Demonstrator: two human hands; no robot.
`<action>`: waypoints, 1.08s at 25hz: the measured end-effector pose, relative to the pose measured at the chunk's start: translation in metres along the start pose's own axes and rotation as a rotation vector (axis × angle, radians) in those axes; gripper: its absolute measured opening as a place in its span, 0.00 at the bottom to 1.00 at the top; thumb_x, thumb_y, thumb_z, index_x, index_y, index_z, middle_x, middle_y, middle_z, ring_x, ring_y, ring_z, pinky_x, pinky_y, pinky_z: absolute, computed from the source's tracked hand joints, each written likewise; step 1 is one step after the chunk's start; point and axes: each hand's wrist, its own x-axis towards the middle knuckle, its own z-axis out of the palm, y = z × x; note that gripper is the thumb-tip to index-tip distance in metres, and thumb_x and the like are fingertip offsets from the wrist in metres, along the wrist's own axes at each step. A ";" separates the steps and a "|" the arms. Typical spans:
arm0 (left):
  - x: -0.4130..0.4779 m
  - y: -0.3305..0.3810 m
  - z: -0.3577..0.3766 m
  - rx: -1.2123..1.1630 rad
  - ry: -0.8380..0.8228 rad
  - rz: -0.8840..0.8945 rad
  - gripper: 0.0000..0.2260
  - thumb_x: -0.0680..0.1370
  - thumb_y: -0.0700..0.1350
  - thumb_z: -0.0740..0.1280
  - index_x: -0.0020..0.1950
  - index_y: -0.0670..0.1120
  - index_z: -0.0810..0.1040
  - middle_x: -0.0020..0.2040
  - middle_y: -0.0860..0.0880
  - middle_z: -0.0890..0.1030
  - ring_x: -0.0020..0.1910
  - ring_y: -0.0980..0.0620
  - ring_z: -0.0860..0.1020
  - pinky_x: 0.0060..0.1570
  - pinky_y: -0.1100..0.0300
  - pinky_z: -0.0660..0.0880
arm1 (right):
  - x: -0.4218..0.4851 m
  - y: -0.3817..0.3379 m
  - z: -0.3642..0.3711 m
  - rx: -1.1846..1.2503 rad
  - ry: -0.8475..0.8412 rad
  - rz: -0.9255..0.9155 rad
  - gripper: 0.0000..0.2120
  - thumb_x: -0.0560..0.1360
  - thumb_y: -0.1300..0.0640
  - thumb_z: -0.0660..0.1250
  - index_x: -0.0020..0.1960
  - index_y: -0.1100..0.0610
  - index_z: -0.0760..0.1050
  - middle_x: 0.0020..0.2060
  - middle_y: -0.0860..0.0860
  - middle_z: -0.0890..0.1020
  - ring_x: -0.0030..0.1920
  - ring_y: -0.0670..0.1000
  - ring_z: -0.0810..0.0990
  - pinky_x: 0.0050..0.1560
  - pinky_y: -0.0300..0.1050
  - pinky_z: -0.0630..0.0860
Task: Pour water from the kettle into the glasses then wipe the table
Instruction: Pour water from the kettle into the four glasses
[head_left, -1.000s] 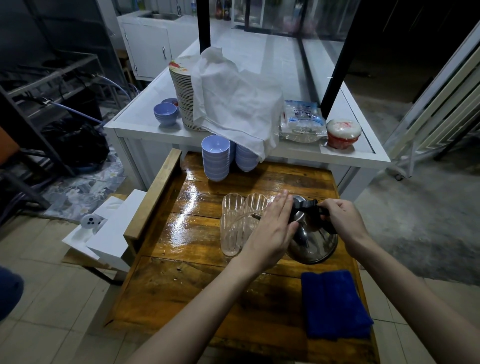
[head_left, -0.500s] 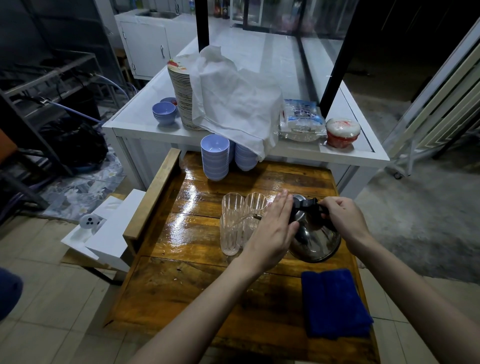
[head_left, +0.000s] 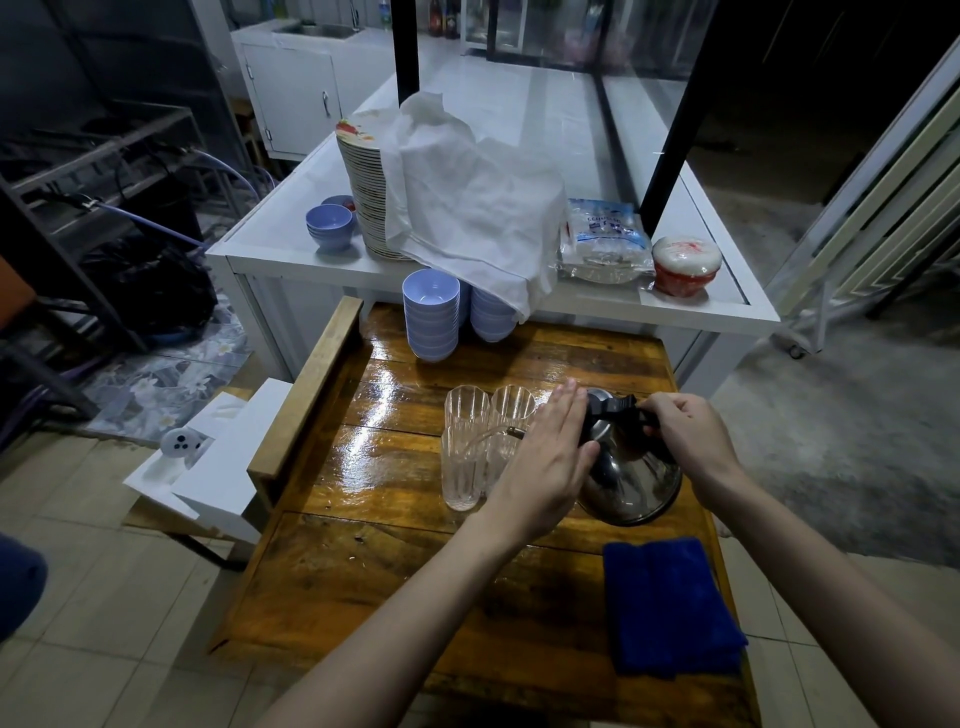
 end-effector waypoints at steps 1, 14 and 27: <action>0.000 0.000 0.000 0.000 -0.003 -0.001 0.27 0.83 0.52 0.50 0.79 0.45 0.46 0.80 0.47 0.46 0.78 0.55 0.42 0.77 0.55 0.45 | 0.000 0.000 0.000 0.001 -0.001 0.000 0.19 0.78 0.51 0.61 0.34 0.61 0.78 0.33 0.59 0.81 0.41 0.63 0.80 0.43 0.60 0.77; 0.006 0.006 -0.001 0.040 0.018 0.029 0.26 0.83 0.51 0.49 0.79 0.44 0.48 0.80 0.47 0.48 0.78 0.55 0.43 0.77 0.58 0.42 | 0.003 0.001 -0.002 0.150 0.012 0.115 0.15 0.77 0.54 0.61 0.37 0.60 0.79 0.31 0.53 0.78 0.38 0.55 0.78 0.42 0.52 0.73; 0.047 0.010 0.002 0.116 0.010 0.126 0.25 0.84 0.50 0.50 0.78 0.42 0.51 0.79 0.44 0.51 0.79 0.52 0.46 0.76 0.61 0.41 | 0.025 0.013 -0.012 0.221 0.137 0.182 0.14 0.76 0.52 0.61 0.39 0.60 0.78 0.35 0.57 0.80 0.40 0.57 0.79 0.42 0.54 0.75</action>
